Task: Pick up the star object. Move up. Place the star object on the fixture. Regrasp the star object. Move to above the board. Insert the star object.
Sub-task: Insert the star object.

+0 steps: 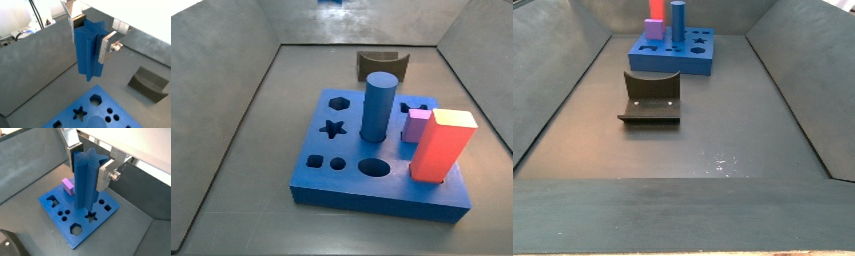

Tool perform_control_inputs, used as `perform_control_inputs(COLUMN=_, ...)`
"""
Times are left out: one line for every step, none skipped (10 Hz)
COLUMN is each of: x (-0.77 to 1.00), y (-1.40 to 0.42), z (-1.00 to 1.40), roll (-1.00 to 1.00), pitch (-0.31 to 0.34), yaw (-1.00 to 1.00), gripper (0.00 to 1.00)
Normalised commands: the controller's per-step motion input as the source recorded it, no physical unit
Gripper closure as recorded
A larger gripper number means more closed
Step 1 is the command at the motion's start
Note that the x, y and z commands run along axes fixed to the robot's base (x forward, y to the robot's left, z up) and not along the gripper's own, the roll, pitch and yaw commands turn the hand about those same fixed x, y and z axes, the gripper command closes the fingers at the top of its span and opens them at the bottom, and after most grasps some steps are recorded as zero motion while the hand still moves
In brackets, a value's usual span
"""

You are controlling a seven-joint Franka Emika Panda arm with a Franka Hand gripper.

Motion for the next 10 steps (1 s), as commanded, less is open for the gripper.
perform_control_inputs(x=-0.07, y=-0.18, z=-1.00, roll=-0.04, pitch=0.000, yaw=-0.41, gripper=1.00)
perform_control_inputs(x=-0.07, y=-0.22, z=-0.99, roll=-0.05, pitch=0.000, yaw=-0.67, gripper=1.00)
perform_control_inputs(x=-0.01, y=-0.30, z=-0.84, roll=-0.05, pitch=-0.043, yaw=-0.64, gripper=1.00)
perform_control_inputs(x=0.07, y=-0.25, z=-0.73, roll=-0.08, pitch=0.000, yaw=-0.56, gripper=1.00)
perform_control_inputs(x=0.23, y=-0.03, z=-0.70, roll=-0.18, pitch=0.004, yaw=-0.40, gripper=1.00)
perform_control_inputs(x=0.18, y=-0.09, z=-0.63, roll=-0.17, pitch=0.004, yaw=-0.56, gripper=1.00)
perform_control_inputs(x=0.04, y=-0.08, z=-0.49, roll=-0.14, pitch=0.000, yaw=-0.73, gripper=1.00)
perform_control_inputs(x=0.00, y=-0.08, z=-0.45, roll=-0.15, pitch=0.000, yaw=-0.75, gripper=1.00)
perform_control_inputs(x=0.03, y=-0.04, z=-0.47, roll=-0.16, pitch=0.064, yaw=-0.75, gripper=1.00)
perform_control_inputs(x=0.10, y=-0.04, z=-0.53, roll=-0.16, pitch=0.161, yaw=-0.68, gripper=1.00)
